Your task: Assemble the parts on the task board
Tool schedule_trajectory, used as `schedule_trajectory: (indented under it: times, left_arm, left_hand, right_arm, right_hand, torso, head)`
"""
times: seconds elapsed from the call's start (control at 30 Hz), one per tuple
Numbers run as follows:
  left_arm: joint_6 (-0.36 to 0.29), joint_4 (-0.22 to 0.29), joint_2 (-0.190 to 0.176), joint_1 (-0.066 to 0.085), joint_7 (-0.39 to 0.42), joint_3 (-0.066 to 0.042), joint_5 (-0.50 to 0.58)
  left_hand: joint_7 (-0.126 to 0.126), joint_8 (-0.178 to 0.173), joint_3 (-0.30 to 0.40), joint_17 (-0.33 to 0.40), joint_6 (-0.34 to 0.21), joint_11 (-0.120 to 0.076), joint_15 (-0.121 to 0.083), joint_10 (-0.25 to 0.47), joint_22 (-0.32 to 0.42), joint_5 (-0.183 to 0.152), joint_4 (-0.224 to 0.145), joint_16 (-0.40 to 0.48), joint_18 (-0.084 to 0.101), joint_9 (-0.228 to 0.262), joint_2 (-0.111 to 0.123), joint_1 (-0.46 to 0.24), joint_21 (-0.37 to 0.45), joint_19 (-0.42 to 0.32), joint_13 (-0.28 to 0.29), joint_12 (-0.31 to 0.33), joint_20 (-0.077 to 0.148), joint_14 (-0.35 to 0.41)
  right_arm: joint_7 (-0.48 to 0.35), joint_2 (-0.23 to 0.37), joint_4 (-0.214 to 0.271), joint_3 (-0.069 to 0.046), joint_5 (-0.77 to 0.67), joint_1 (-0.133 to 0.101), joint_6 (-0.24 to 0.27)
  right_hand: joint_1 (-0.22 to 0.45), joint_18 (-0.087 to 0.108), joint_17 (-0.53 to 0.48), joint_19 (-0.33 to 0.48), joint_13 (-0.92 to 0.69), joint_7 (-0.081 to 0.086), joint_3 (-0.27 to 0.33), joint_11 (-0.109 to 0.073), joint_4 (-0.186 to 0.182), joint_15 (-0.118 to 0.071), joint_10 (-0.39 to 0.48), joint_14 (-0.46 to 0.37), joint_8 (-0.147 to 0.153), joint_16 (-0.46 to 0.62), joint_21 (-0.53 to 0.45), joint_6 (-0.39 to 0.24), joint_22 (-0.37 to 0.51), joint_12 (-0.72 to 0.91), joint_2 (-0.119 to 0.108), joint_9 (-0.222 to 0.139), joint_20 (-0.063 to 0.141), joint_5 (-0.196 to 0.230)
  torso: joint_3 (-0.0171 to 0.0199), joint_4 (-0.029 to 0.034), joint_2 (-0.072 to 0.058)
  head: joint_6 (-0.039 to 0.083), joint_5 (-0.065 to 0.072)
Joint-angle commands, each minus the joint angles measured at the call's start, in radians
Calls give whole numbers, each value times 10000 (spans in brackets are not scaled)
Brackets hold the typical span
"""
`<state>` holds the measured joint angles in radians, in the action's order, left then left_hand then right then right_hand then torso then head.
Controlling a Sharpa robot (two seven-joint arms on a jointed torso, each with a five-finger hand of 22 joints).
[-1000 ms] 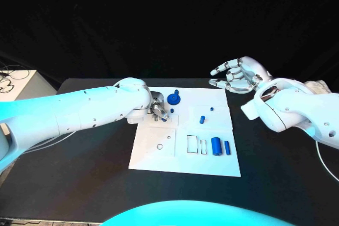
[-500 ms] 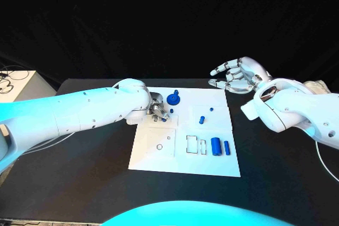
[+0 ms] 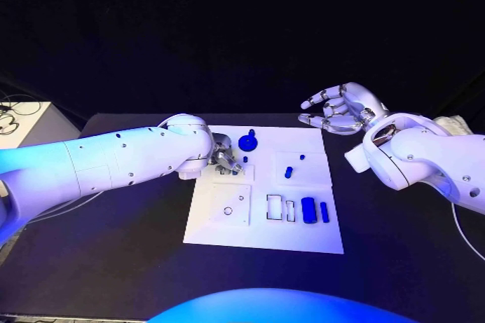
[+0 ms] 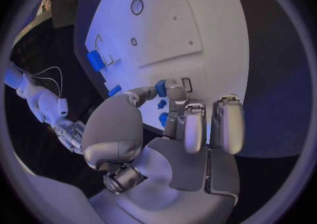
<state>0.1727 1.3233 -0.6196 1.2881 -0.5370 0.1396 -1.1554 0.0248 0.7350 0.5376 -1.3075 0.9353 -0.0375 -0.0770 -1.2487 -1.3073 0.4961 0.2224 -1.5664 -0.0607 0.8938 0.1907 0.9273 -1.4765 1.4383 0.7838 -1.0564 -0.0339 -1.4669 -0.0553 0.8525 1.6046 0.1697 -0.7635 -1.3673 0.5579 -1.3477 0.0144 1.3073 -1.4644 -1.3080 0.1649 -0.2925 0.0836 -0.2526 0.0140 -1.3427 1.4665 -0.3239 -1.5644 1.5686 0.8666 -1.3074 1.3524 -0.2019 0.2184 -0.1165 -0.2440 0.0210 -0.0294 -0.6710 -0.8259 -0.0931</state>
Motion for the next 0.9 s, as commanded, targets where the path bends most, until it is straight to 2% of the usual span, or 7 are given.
schedule_trajectory:
  times: [0.03, 0.17, 0.23, 0.33, 0.6, 0.73, 0.9]
  left_arm:
    - [76, 84, -71, -41, -35, 21, -111]
    - [-38, 206, -170, -38, -28, -62, -109]
    - [-83, 244, -199, -37, -25, -94, -104]
    - [-198, 303, -235, -36, -15, -149, -45]
    - [-680, 439, -298, -38, 46, -347, 281]
    - [-960, 537, -407, -40, 237, -556, 1093]
    - [-964, 525, -654, -24, 439, -837, 1807]
  left_hand:
    - [49, -49, -321, -2633, -23, 28, -66, 74, -678, -71, 222, -43, 155, -27, 103, 55, 40, 37, -60, -46, 39, -1039]
    - [58, -48, -827, -2633, -10, 37, -54, 90, -698, -731, 678, -43, 158, -62, 126, 140, 41, 51, -98, -100, 31, -1039]
    - [61, -59, -1042, -2633, -1, 43, -49, 94, -706, -1173, 703, -43, 159, -89, 70, 39, 42, 55, -117, -123, 25, -1039]
    - [58, -63, -1185, -2633, 4, 41, -50, 97, -726, -1442, 710, -43, 163, -109, 17, -37, 36, 69, -140, -138, 24, -1039]
    - [49, -60, -1357, -2633, 19, 36, -55, 77, -726, -1730, 718, -43, 161, -128, -40, -172, 40, 70, -130, -183, 25, -1039]
    - [73, -104, -1424, -2633, -71, 55, -47, 241, -525, -1797, 706, -43, 115, -148, -31, -160, 150, -67, -386, -17, 24, -1039]
    - [312, -405, -1528, -2578, -570, 268, 125, 939, 371, -1705, 689, 1, -84, -280, 31, 449, 695, -697, -905, 365, -113, -1009]
  right_arm:
    - [-139, 4, -5, -1, -22, 14, -104]
    - [-137, 6, -13, -1, -21, 23, -96]
    - [-137, 5, -16, 0, -20, 26, -98]
    - [-140, 5, -21, 0, -20, 33, -102]
    - [-145, -7, -55, 0, -17, 64, -116]
    - [-147, -14, -78, 0, -8, 85, -128]
    - [-141, -6, -103, 0, 16, 96, -137]
  right_hand:
    - [111, -144, 2634, -1064, -339, 9, 25, -2, -78, -52, 95, 1043, -48, -63, 22, -90, -2634, -53, -1, 13, 56, 197]
    - [195, -144, 2555, -1064, -292, 9, 61, -1, -133, -54, 143, 1021, -76, -24, 22, -132, -2634, -98, -6, 19, 57, 380]
    - [205, -144, 2543, -1064, -280, 8, 65, -1, -140, -54, 154, 1018, -79, -18, 22, -138, -2634, -109, -4, 20, 57, 405]
    - [211, -144, 2524, -1064, -267, 9, 67, 0, -144, -54, 168, 1012, -80, -9, 22, -142, -2634, -122, -2, 20, 57, 417]
    - [221, -144, 2507, -1064, -268, 9, 70, 0, -152, -54, 167, 1008, -82, 0, 22, -146, -2634, -121, 3, 21, 57, 431]
    - [224, -144, 2500, -1064, -267, 9, 69, 0, -156, -54, 168, 1006, -84, 3, 22, -148, -2634, -122, 8, 21, 58, 435]
    - [224, -144, 2503, -1064, -270, 9, 66, -1, -158, -54, 164, 1006, -87, 2, 22, -150, -2634, -119, 16, 22, 58, 439]
  torso:
    - [0, -4, 5]
    - [7, 5, 1]
    - [7, 6, 2]
    - [7, 4, 3]
    - [5, -5, 10]
    - [4, -10, 1]
    - [14, -3, 2]
  head:
    - [8, 4]
    - [29, 11]
    - [33, 8]
    - [35, 1]
    - [97, 0]
    - [161, 2]
    - [249, 32]
